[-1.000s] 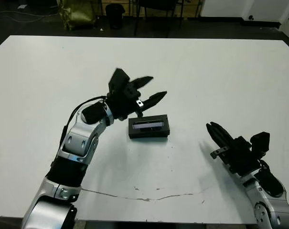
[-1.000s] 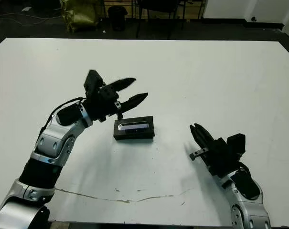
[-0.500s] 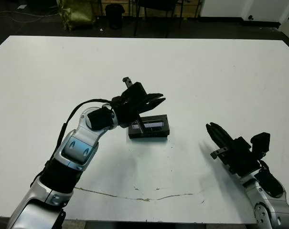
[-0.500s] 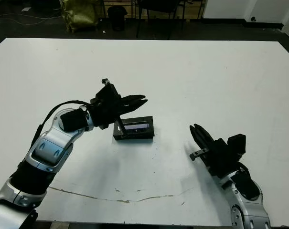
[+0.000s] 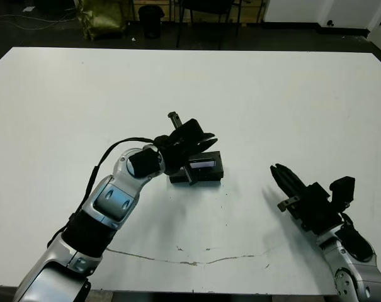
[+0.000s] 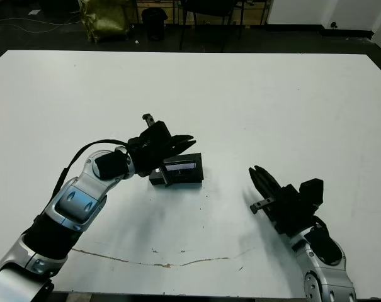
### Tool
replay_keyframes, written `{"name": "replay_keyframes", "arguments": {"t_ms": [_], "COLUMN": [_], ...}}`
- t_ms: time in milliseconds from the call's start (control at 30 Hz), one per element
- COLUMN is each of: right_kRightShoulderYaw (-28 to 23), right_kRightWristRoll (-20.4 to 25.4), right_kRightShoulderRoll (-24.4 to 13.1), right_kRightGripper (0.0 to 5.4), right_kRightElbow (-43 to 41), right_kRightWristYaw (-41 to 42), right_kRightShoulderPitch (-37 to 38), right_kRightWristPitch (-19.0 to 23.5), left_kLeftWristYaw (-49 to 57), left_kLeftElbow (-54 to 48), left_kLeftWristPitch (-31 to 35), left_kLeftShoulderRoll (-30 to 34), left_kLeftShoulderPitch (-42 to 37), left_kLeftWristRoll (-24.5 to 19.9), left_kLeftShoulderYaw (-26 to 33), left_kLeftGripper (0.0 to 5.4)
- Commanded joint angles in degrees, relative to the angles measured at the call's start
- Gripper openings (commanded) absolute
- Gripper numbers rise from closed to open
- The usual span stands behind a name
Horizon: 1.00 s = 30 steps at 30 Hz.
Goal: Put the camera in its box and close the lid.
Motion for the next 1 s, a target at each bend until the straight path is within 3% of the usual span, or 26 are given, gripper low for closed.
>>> {"name": "replay_keyframes", "arguments": {"t_ms": [33,667,1000], "right_kRightShoulderYaw": [-0.37,-0.58,-0.33], "right_kRightWristRoll": [-0.48,1.21,-0.36], "right_kRightShoulderRoll": [-0.2,-0.09,0.02], "right_kRightGripper": [0.0,0.0,0.0], "right_kRightElbow": [0.39,3.36,2.59], "right_kRightWristYaw": [-0.38,2.2,0.9], "right_kRightShoulderPitch": [0.3,-0.51,-0.13], "right_kRightWristPitch": [-0.23,-1.97,-2.42], "left_kLeftWristYaw": [0.18,-2.5,-1.66], "left_kLeftElbow": [1.1,-0.46,0.91], "left_kLeftWristPitch": [1.47,12.5,10.87], "left_kLeftShoulderRoll": [0.5,0.83,0.42], "left_kLeftShoulderPitch": [1.0,3.61,4.06], "left_kLeftWristRoll": [1.09,-3.99,-3.5], "left_kLeftShoulderYaw": [-0.78,-0.18,-1.96], "left_kLeftGripper": [0.02,0.02,0.02]}}
